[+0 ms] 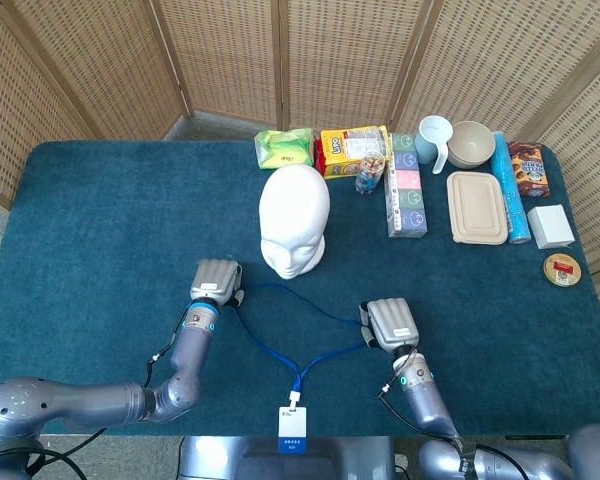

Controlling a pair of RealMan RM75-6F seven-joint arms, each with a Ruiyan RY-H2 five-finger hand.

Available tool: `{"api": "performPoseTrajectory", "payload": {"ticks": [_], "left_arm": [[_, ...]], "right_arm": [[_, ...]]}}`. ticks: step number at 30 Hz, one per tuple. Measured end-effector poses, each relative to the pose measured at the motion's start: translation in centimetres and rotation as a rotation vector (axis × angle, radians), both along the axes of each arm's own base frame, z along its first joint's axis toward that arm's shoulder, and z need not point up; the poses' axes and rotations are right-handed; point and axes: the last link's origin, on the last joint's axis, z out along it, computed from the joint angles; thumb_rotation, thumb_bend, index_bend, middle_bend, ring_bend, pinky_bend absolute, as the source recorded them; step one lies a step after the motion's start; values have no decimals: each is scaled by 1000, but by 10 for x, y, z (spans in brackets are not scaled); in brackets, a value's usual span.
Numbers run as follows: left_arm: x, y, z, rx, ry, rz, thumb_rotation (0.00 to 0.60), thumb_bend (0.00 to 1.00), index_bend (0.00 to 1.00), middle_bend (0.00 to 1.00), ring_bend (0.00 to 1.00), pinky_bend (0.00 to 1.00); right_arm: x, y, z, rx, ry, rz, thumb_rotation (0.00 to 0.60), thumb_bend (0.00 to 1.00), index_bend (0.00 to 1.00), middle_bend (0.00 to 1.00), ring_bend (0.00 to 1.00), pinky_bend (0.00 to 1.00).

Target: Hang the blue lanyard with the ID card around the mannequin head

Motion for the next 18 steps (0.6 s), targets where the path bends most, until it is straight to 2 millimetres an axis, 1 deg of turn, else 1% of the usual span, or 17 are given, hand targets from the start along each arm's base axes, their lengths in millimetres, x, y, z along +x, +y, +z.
{"api": "performPoseTrajectory", "payload": {"ticks": [10, 18], "left_arm": [[1, -1, 0, -1, 8, 2, 528, 475, 592, 1000, 1000, 1000], [-1, -1, 2, 4, 1, 7, 527, 489, 603, 1000, 1000, 1000]], "right_arm": [[1, 0, 1, -1, -13, 2, 594, 512, 673, 1000, 1000, 1000], [2, 1, 4, -10, -18, 2, 597, 512, 675, 1000, 1000, 1000]]}}
